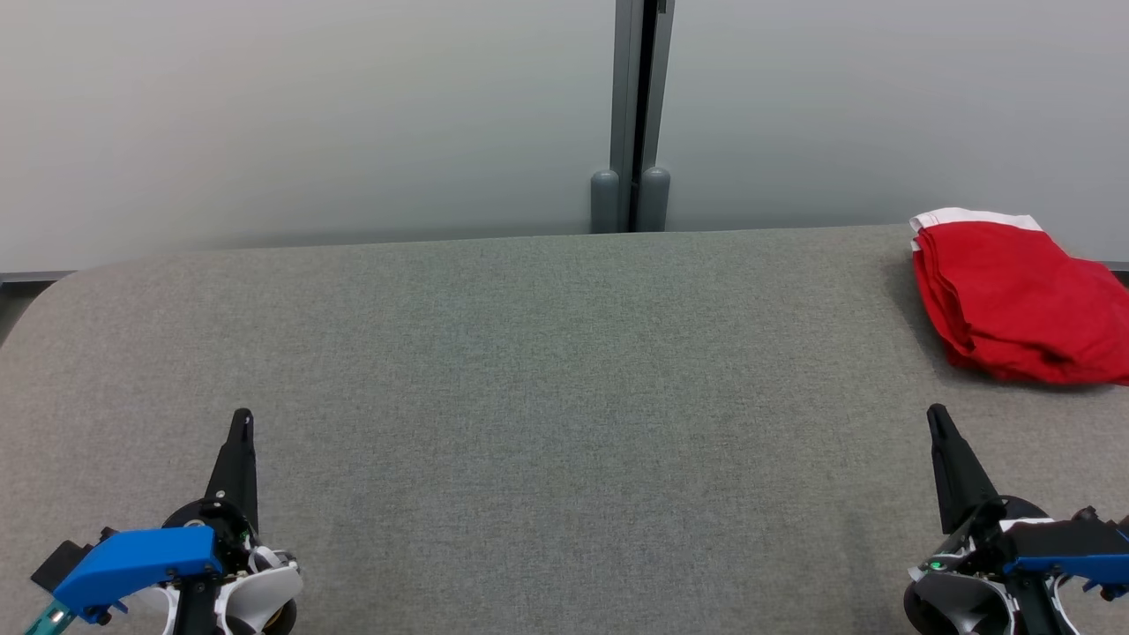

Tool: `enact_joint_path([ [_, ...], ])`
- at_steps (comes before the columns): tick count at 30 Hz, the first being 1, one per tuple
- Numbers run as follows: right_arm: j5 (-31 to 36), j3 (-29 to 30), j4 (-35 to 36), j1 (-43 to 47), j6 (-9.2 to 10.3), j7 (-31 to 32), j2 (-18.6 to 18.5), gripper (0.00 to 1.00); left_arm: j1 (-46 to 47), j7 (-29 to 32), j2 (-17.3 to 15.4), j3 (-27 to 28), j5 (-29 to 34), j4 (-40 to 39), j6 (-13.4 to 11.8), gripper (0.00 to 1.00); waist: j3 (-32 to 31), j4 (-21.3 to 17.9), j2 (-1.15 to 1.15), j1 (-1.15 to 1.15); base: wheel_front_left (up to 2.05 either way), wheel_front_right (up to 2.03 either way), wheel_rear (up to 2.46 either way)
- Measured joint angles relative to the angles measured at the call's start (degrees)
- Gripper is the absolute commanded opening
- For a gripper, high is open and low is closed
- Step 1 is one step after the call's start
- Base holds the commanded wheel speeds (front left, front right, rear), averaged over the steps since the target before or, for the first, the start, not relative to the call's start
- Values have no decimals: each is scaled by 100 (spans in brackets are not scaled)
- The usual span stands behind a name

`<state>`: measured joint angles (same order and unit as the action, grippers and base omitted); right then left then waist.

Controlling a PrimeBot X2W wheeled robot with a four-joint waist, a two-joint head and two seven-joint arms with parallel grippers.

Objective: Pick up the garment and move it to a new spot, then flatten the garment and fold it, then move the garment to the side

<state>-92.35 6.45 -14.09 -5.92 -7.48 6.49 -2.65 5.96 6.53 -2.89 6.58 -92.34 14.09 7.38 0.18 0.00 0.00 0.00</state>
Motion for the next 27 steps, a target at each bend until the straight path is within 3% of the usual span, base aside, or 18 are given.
enact_joint_path([
  [27, 0, 0, 0, 0, 0, 0, 0, 0, 0, 0, 0, 0, 0, 0, 0, 0, 0, 0, 0, 0, 0, 0, 0],
])
